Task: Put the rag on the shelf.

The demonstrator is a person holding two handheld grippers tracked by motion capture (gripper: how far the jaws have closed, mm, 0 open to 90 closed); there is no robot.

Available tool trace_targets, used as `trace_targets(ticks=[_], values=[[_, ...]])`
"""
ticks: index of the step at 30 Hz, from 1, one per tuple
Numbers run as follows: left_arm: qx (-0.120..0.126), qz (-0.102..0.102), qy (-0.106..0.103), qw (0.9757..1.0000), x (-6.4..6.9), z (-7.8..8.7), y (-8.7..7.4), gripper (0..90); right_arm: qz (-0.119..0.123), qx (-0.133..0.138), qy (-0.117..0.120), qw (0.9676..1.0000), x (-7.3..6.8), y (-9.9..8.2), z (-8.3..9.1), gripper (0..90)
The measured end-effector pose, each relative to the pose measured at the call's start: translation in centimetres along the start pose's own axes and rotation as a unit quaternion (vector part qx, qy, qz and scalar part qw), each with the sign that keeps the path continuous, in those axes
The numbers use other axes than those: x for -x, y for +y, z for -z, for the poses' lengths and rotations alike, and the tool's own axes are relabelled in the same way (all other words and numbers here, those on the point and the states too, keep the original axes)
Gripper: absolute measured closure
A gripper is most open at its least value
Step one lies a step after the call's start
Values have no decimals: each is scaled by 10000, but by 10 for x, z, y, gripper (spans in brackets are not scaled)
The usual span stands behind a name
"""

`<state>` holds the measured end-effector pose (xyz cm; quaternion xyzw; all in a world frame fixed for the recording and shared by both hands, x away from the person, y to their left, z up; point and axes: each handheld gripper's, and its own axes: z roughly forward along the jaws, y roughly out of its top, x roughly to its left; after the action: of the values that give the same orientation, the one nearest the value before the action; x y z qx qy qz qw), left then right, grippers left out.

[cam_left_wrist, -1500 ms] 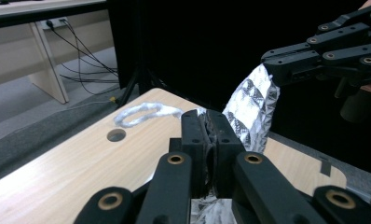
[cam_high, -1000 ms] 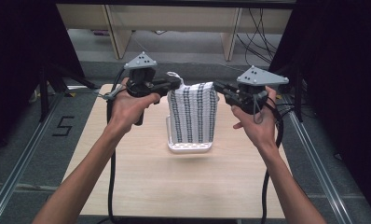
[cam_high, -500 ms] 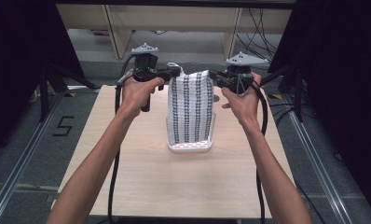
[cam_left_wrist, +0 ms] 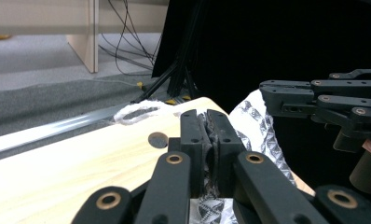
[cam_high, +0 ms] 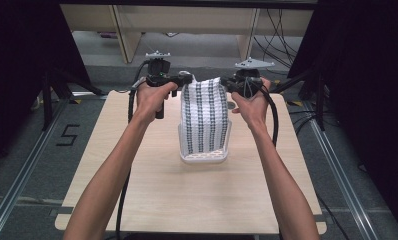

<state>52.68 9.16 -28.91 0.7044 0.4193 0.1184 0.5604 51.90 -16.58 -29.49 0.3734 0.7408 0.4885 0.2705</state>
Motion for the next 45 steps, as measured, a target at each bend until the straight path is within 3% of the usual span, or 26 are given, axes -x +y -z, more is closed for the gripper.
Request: trace_targets(ticks=[8,14,16,20,21,22,23,24,25,30,38,39,45], values=[[-215,175,-66,9996,-10,-10,-11,853,-208,-296,-77,9993,1,-10,-12,859],[-279,271,-19,9992,-16,-14,-15,841,-245,-432,-90,9987,0,-15,-20,832],[-334,281,-13,9990,-17,-17,-17,823,-210,-486,-192,9984,1,-17,-22,816],[-504,210,7,9985,-18,-23,-21,769,-297,-561,-263,9976,3,-19,-25,785],[-612,153,136,9979,-18,-26,-22,669,-356,-616,-345,9969,5,-19,-26,723],[-612,153,136,9979,-18,-26,-22,609,-356,-616,-345,9969,5,-19,-26,723],[-642,147,239,9975,-18,-26,-23,609,-345,-604,-402,9968,6,-19,-26,678],[-698,112,300,9970,-19,-27,-23,527,-422,-586,-437,9964,6,-19,-27,629],[-768,3,349,9964,-20,-26,-23,513,-435,-571,-399,9966,6,-19,-27,612],[-814,-65,320,9961,-19,-22,-24,483,-302,-601,-363,9971,4,-19,-26,589],[-817,-111,135,9965,-14,-18,-31,468,-560,-621,-188,9963,5,-24,-23,550],[-844,-139,158,9962,-13,-18,-32,462,-468,-646,-193,9966,8,-24,-22,550],[-926,-264,113,9953,-11,-16,-34,425,-578,-653,-136,9961,11,-27,-19,539]])
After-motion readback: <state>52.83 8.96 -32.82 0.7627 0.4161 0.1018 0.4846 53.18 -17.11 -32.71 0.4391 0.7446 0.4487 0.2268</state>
